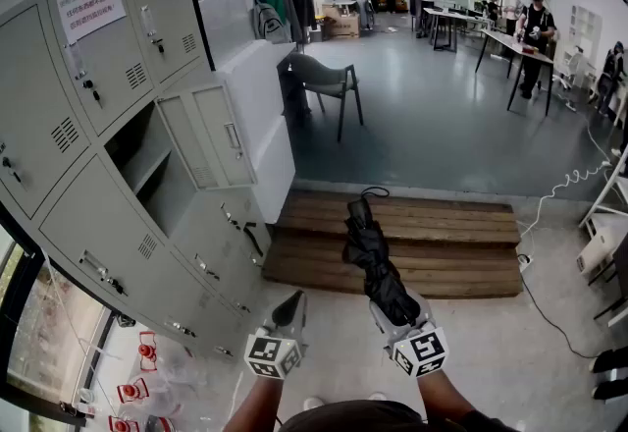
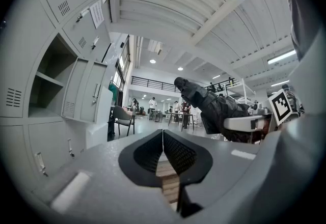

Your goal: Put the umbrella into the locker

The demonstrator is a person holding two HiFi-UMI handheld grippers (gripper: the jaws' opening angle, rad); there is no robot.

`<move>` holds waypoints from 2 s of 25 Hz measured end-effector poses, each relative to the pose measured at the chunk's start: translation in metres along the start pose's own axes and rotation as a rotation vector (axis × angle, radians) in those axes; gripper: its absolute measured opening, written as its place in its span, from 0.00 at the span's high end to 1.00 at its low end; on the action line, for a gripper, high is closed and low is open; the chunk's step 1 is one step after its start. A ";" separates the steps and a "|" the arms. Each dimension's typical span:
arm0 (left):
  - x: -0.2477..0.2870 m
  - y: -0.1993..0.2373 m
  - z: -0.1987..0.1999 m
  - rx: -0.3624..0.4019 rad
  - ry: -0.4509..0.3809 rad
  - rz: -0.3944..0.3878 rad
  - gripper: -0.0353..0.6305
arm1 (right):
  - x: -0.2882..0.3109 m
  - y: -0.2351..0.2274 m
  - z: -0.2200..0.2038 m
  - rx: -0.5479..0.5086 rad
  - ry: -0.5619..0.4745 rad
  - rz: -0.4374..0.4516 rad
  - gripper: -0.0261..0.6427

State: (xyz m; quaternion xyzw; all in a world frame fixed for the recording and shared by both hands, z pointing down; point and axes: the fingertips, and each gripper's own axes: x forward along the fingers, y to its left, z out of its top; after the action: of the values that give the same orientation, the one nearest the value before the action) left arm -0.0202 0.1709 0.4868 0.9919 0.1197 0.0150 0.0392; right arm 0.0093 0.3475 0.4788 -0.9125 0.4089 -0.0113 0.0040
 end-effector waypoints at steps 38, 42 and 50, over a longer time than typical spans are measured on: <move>-0.058 0.100 0.004 0.007 -0.019 0.028 0.94 | 0.078 0.097 0.009 0.014 -0.038 0.057 0.61; -0.060 0.115 0.003 0.010 -0.019 0.037 0.94 | 0.093 0.107 0.008 0.002 -0.036 0.072 0.61; -0.033 0.140 0.001 0.002 -0.007 0.090 0.94 | 0.138 0.091 0.007 -0.016 -0.032 0.131 0.61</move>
State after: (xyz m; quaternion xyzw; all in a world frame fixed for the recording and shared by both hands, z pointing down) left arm -0.0191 0.0272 0.4968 0.9964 0.0747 0.0132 0.0380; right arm 0.0339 0.1839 0.4730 -0.8837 0.4679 0.0069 0.0039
